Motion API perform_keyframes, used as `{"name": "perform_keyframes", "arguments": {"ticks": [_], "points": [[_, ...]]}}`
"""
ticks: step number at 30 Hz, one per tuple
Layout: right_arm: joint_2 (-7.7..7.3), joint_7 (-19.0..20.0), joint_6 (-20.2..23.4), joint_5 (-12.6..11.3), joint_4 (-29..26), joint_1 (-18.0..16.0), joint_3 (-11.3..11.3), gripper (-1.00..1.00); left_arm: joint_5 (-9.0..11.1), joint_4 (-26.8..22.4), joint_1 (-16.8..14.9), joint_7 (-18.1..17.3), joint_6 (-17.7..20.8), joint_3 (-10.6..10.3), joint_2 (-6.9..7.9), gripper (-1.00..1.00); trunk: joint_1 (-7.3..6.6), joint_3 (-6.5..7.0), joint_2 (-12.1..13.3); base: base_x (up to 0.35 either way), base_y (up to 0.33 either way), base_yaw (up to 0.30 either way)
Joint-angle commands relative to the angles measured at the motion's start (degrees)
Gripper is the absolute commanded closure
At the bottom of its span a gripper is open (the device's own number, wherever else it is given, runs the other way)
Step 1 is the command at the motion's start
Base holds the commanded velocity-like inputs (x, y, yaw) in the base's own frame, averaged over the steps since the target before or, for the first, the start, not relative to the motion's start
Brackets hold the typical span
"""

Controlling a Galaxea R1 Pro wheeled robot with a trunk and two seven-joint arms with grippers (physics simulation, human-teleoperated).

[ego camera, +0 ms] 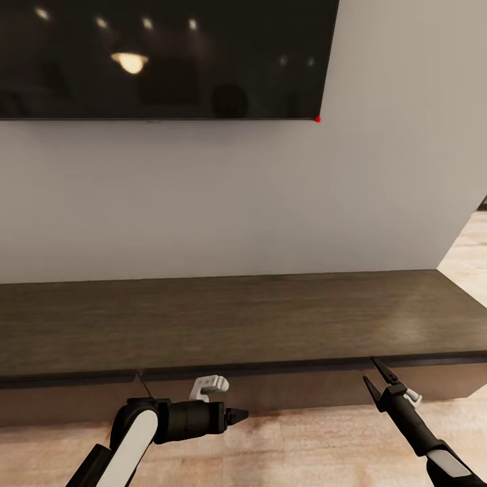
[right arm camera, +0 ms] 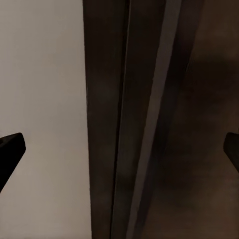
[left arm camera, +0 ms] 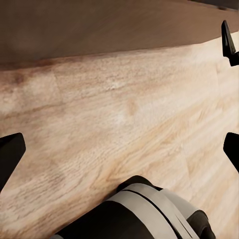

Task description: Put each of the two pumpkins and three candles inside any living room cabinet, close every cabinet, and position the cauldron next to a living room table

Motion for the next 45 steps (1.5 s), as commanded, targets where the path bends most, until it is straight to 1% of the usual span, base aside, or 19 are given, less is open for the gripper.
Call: {"name": "perform_keyframes", "arguments": {"ticks": [1,31,32,45], "points": [[-0.01,0.1,0.49,-0.51,0.03,-0.03,0.17,-1.0,0.42,-0.03,-0.04,0.43,0.12,-0.07,0.04,-1.0,-0.01,-0.05,-0.02,0.007,0.0,0.0],[-0.07,0.26,0.14,-0.52,-0.01,0.01,0.17,-1.0,0.41,0.03,-0.04,0.43,0.12,-0.07,-0.05,-1.0,-0.01,-0.05,-0.02,0.015,0.0,0.0],[-0.07,0.3,0.14,-0.52,-0.01,0.01,0.17,1.0,0.42,0.03,-0.06,0.43,0.12,-0.07,-0.05,-1.0,-0.01,-0.05,-0.02,0.0,0.0,0.0],[-0.07,0.34,0.2,-0.44,-0.01,-0.01,0.17,1.0,0.36,0.03,-0.06,0.47,0.12,-0.07,-0.04,-1.0,-0.01,-0.05,-0.02,0.0,0.0,0.0]]}}
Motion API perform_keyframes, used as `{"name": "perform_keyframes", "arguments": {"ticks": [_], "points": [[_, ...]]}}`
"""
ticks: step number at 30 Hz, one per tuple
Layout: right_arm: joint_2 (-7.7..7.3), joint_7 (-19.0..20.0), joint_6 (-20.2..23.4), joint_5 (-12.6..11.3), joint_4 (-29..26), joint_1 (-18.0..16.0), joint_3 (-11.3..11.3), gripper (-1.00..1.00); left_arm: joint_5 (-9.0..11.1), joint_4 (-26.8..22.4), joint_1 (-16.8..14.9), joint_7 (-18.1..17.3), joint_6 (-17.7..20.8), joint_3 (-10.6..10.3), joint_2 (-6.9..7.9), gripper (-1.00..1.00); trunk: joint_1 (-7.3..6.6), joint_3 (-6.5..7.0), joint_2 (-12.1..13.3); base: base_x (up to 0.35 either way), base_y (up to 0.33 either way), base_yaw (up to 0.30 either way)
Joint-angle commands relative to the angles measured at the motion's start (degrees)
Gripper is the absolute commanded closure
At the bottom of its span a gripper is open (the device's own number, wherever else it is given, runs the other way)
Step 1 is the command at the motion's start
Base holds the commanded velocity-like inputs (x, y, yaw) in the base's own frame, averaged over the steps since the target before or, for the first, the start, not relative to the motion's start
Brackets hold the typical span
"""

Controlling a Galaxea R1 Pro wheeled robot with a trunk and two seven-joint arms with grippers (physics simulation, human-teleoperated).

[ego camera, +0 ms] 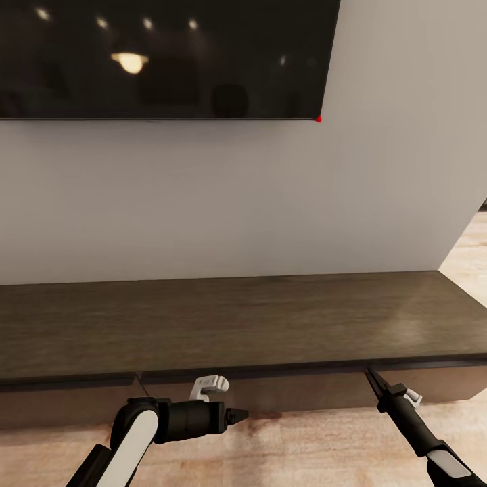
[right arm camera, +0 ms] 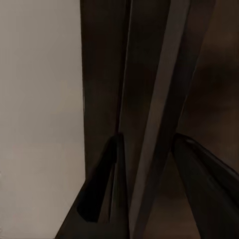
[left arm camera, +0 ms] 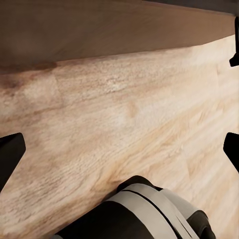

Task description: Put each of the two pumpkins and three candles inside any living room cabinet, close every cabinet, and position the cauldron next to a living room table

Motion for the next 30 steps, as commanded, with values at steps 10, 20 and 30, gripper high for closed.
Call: {"name": "perform_keyframes", "arguments": {"ticks": [10,20,30], "points": [[-0.01,0.48,1.0,-0.84,-0.1,-0.08,0.13,1.0,0.41,-0.04,-0.08,0.47,0.12,-0.12,0.03,-1.0,-0.02,-0.04,-0.02,0.0,0.0,0.0],[-0.01,0.49,1.08,-0.85,-0.12,-0.08,0.13,1.0,0.4,-0.04,-0.1,0.47,0.12,-0.15,0.03,-1.0,-0.02,-0.04,-0.02,0.0,0.0,0.0],[-0.01,0.41,1.0,-0.87,-0.05,-0.06,0.13,1.0,0.38,-0.04,-0.1,0.72,0.12,-0.16,0.03,-1.0,-0.02,-0.04,-0.02,0.0,-0.053,0.0]]}}
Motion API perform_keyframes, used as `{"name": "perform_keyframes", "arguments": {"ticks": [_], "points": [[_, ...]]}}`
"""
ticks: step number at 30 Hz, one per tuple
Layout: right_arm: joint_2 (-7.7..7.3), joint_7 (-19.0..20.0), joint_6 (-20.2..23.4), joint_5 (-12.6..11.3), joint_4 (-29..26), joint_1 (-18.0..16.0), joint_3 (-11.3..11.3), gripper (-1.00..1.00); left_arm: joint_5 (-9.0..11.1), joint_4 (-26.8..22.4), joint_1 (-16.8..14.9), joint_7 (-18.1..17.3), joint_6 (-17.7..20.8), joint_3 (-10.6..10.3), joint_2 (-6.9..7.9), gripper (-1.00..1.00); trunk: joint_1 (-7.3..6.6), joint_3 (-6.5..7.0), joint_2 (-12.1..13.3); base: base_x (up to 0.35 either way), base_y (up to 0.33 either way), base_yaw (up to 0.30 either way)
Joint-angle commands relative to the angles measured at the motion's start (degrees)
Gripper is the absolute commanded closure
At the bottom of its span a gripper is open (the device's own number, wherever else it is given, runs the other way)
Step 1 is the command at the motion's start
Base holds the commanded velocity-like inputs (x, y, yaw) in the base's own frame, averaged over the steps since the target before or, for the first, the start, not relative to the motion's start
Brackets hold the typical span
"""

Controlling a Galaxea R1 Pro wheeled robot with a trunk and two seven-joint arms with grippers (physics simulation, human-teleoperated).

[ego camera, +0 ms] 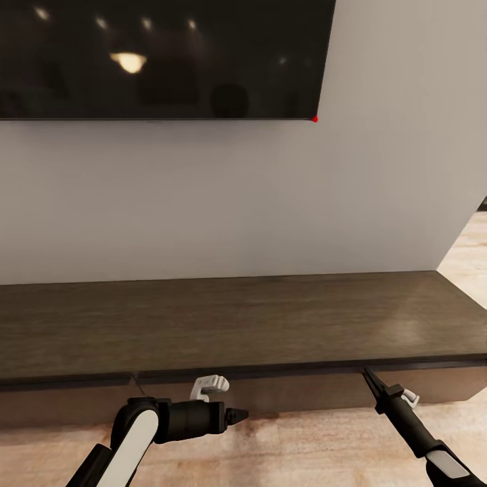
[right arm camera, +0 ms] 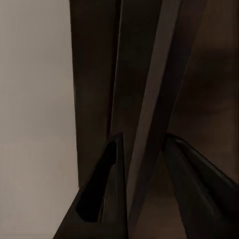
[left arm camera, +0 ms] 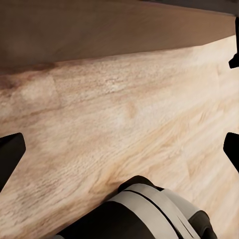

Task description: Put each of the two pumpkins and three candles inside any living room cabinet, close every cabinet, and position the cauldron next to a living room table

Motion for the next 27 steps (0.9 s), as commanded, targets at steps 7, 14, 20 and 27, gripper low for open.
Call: {"name": "perform_keyframes", "arguments": {"ticks": [7,14,20,27], "points": [[-0.02,0.38,1.22,-1.33,-0.11,-0.1,-1.55,1.0,0.4,-0.05,-0.03,0.53,0.12,-0.06,0.04,-1.0,-0.02,-0.04,-0.03,0.0,-0.021,0.0],[-0.02,0.3,1.22,-1.33,-0.11,-0.1,-1.55,1.0,0.39,-0.05,-0.03,0.55,0.12,-0.06,0.04,-1.0,-0.02,-0.04,-0.03,0.0,-0.039,0.0],[-0.02,0.29,1.14,-1.33,-0.11,-0.12,-1.55,1.0,0.39,-0.05,-0.03,0.55,0.12,-0.43,0.02,-1.0,-0.02,-0.04,-0.03,0.0,-0.023,0.0],[-0.02,0.29,1.13,-1.33,-0.11,-0.13,-1.55,1.0,0.39,0.02,-0.03,0.56,0.12,-0.66,0.04,-1.0,-0.02,-0.04,-0.03,-0.011,-0.002,0.0]]}}
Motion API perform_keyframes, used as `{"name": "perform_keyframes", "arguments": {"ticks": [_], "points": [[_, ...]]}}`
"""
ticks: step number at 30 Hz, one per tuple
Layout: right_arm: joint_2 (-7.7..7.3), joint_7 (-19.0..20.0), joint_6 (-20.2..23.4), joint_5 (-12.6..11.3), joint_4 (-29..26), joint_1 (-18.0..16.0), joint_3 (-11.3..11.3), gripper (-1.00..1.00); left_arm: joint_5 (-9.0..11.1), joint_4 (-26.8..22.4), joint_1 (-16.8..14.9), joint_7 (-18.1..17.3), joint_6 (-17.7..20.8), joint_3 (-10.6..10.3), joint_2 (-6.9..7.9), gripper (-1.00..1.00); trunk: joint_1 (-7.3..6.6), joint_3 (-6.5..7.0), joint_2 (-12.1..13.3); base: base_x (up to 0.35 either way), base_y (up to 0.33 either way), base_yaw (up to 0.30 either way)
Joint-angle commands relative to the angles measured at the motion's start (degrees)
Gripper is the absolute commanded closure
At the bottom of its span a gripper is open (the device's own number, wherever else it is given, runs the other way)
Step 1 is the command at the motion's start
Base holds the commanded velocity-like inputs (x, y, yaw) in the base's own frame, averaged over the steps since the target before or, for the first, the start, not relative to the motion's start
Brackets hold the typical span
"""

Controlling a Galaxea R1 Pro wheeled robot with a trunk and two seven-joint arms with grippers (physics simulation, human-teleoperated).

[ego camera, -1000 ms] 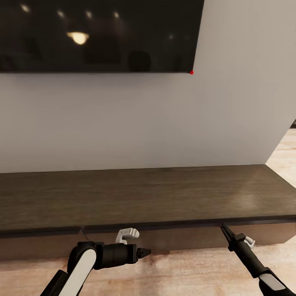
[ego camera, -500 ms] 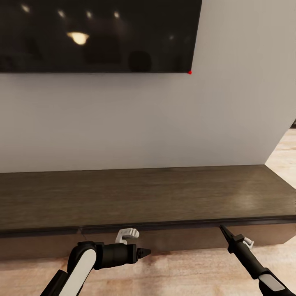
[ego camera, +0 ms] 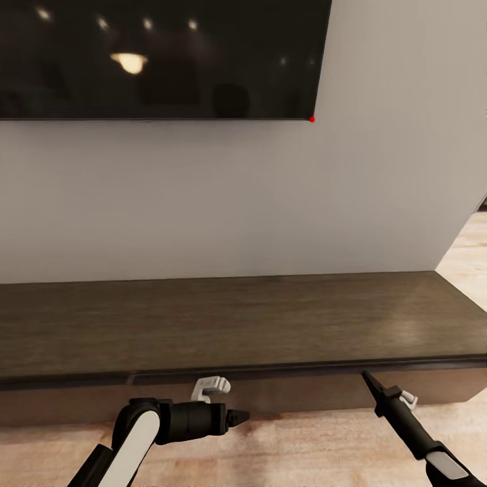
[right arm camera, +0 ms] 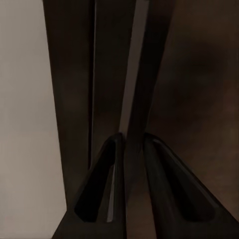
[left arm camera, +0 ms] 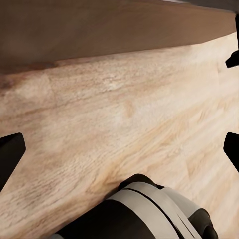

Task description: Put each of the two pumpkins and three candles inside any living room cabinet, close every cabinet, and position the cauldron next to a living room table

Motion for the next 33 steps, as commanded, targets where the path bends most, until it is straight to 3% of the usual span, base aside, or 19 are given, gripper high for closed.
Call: {"name": "perform_keyframes", "arguments": {"ticks": [1,33], "points": [[-0.03,1.5,1.28,-1.35,-0.77,-0.07,-2.41,1.0,0.47,-0.08,-0.03,0.47,0.12,-0.06,0.04,-1.0,-0.03,-0.04,-0.03,-0.065,0.0,0.0],[0.03,1.24,1.28,-1.32,-0.77,-0.07,-2.41,1.0,0.47,-0.1,-0.03,0.47,0.12,-0.07,0.04,-1.0,-0.03,-0.04,-0.03,-0.083,0.0,0.0]]}}
